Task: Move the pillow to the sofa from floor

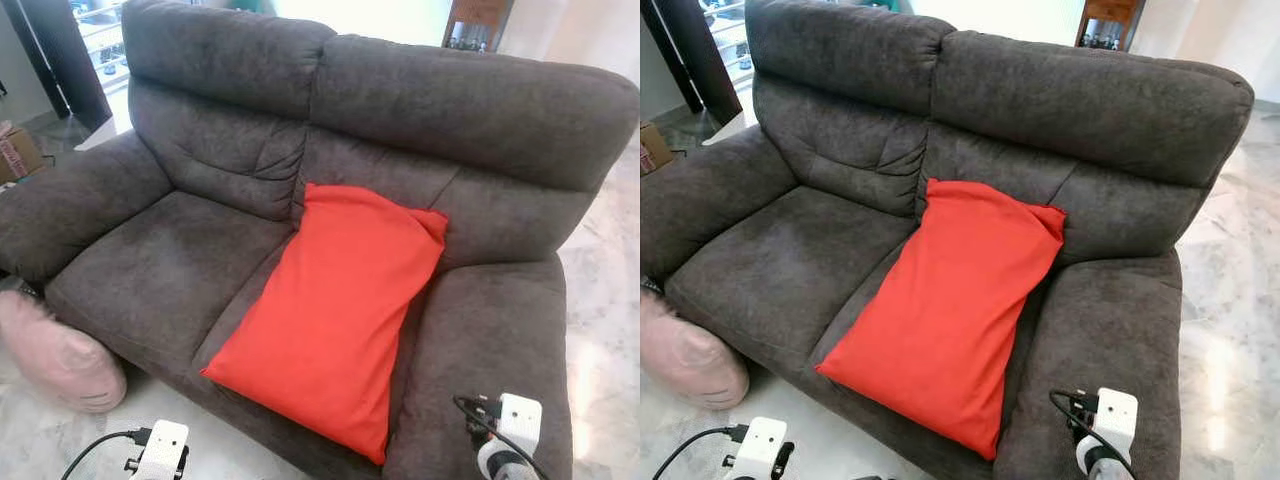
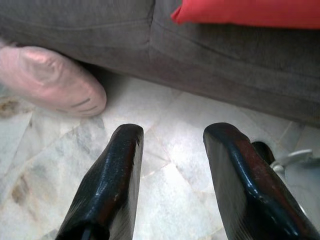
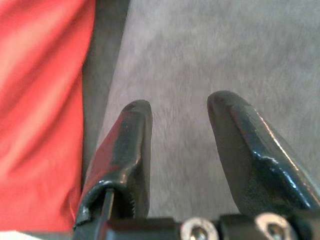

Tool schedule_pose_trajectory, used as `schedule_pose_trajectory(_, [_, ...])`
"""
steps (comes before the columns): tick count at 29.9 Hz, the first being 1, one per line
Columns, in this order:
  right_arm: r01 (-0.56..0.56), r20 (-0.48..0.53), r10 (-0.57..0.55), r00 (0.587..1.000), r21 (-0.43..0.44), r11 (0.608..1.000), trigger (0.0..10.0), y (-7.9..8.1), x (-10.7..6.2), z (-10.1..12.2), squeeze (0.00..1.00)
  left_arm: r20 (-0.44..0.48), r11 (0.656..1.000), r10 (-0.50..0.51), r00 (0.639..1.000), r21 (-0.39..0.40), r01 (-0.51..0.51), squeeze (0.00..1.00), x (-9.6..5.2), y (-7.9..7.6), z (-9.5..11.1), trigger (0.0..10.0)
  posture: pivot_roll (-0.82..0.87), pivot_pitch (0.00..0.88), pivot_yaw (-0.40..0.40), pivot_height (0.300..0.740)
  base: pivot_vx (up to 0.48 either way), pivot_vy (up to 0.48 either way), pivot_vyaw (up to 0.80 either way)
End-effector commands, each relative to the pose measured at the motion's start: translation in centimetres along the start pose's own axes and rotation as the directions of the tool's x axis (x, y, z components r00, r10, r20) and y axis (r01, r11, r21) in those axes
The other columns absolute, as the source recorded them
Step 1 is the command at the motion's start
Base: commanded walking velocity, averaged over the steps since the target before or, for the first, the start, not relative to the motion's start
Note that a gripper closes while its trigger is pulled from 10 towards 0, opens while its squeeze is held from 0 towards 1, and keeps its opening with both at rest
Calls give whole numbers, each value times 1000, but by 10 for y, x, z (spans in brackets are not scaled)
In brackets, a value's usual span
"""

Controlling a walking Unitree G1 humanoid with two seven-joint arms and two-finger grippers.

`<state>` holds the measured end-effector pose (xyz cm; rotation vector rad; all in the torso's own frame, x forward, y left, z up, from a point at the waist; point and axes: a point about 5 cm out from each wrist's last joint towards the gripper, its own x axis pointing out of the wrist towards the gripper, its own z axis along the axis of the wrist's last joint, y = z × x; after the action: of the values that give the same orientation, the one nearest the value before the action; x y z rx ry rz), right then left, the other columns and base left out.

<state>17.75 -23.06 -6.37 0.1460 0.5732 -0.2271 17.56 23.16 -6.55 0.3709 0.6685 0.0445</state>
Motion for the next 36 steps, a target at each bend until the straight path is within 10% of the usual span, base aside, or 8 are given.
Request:
schedule_pose_trajectory(1, [-1, -9, 1, 1000, 12, 1000, 10000, 1, -2, -4, 0, -3, 1000, 6, 1000, 12, -6, 0, 0, 2, -1, 10000, 130, 50, -6, 740, 0, 0, 0])
schedule_pose_trajectory(36, [5, -132, -1, 991, 30, 1000, 10000, -3, -4, -17, 0, -34, 1000, -6, 999, -10, 6, 0, 3, -4, 1, 10000, 131, 66, -8, 740, 0, 76, 0])
